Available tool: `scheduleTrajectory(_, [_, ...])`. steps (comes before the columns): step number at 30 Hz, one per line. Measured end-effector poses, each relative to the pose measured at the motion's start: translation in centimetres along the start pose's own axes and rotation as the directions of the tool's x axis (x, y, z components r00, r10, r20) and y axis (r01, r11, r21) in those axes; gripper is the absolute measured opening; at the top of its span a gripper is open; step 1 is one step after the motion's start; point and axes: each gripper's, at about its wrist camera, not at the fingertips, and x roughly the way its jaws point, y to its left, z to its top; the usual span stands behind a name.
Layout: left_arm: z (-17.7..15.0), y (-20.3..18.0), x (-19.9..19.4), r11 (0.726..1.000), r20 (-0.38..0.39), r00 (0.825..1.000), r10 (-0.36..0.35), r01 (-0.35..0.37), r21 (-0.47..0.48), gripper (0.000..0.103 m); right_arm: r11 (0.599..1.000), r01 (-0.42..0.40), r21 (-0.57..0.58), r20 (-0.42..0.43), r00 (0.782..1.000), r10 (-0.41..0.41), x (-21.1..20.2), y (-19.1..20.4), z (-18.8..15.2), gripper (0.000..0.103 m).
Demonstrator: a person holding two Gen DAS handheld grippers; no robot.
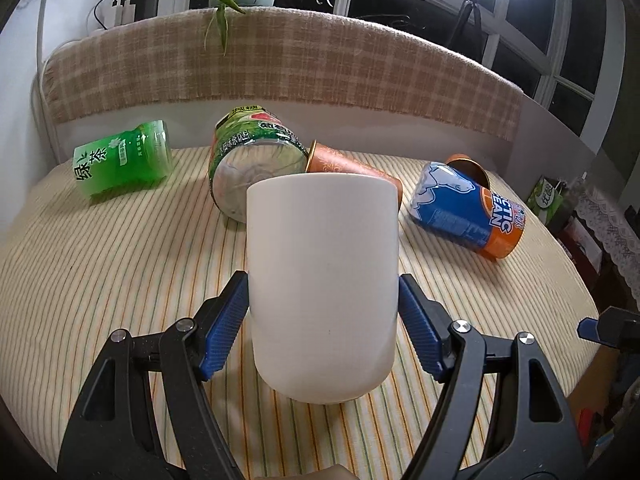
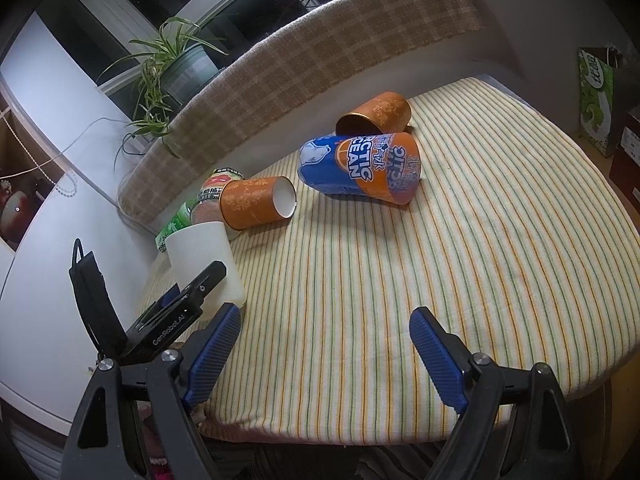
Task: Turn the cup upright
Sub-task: 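Lift the white cup with the left tool and turn its opening upward, then lower the white cup onto the bed with the left tool and open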
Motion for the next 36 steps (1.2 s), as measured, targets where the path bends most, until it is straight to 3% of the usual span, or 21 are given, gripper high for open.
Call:
scheduleTrajectory(17, [-1.8, -0.3, -2.3, 0.998, -0.044, 0.998, -0.036, 0.038, 0.046, 0.076, 1.000, -0.020, -0.014, -0.006, 1.000, 0.020, 0.3, 1.1, -0.5, 0.089])
scheduleTrajectory(36, [-3.0, -0.2, -2.3, 0.995, -0.139, 0.986, -0.091, 0.095, 0.017, 0.081, 0.999, -0.029, -0.023, 0.005, 1.000, 0.029, -0.6, 1.3, -1.1, 0.089])
